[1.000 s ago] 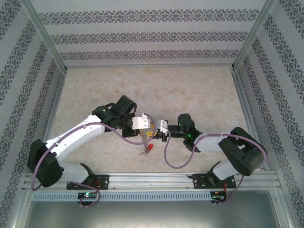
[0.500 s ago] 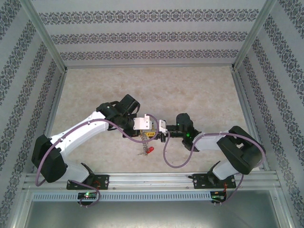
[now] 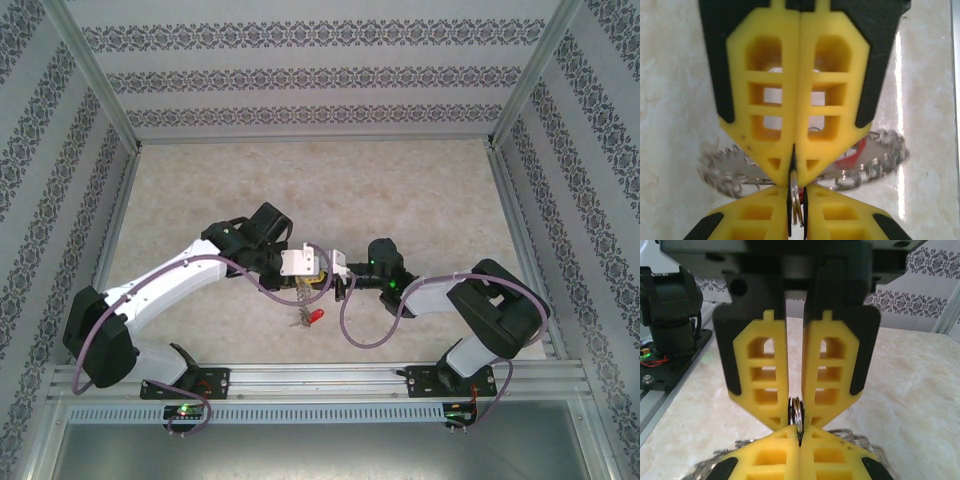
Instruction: Put the keys on the keyring
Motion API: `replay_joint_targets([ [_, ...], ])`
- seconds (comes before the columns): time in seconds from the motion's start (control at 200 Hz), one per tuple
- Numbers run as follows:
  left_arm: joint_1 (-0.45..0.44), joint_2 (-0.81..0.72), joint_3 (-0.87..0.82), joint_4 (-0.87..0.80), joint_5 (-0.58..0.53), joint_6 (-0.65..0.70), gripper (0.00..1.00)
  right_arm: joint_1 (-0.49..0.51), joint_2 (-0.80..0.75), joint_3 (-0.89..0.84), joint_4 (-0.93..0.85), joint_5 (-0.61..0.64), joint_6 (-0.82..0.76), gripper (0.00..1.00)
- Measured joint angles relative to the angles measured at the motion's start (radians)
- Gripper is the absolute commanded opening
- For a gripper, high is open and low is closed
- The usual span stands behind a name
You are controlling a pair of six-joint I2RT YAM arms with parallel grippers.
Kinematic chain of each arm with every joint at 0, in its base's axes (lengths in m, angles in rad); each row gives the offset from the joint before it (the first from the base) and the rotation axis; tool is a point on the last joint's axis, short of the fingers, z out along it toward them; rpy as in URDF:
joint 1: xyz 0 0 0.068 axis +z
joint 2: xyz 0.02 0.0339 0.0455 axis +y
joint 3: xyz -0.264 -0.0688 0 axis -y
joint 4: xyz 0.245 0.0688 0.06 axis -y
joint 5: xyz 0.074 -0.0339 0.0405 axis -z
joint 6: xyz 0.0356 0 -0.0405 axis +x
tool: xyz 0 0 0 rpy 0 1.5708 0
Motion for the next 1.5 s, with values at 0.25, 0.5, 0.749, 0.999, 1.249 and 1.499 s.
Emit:
replay_joint_targets([
  [0.25, 0.0, -0.097, -0.166, 0.214, 0.011, -0.099, 0.12, -0.003, 0.058, -0.031, 0.139, 0.003, 0.087, 0.0],
  [0.5, 0.001, -0.172, -0.258, 0.331, -0.013, -0.159, 0.1, -0.003, 0.095, -0.037, 0.223, 0.007, 0.104, 0.0],
  [0.749, 0.0, -0.202, -0.277, 0.371, -0.019, -0.175, 0.09, -0.003, 0.095, -0.037, 0.261, 0.008, 0.107, 0.0],
  [0.999, 0.0, -0.203, -0.27, 0.365, -0.029, -0.174, 0.0, -0.009, 0.094, -0.037, 0.257, 0.011, 0.105, 0.14],
  [1.249, -0.01, -0.119, -0.09, 0.15, -0.045, -0.075, 0.0, -0.009, -0.012, -0.037, 0.111, 0.027, 0.032, 0.21],
  [1.499, -0.026, -0.026, 0.032, -0.017, -0.1, -0.009, 0.0, -0.009, -0.081, -0.037, -0.043, 0.058, -0.063, 0.25],
])
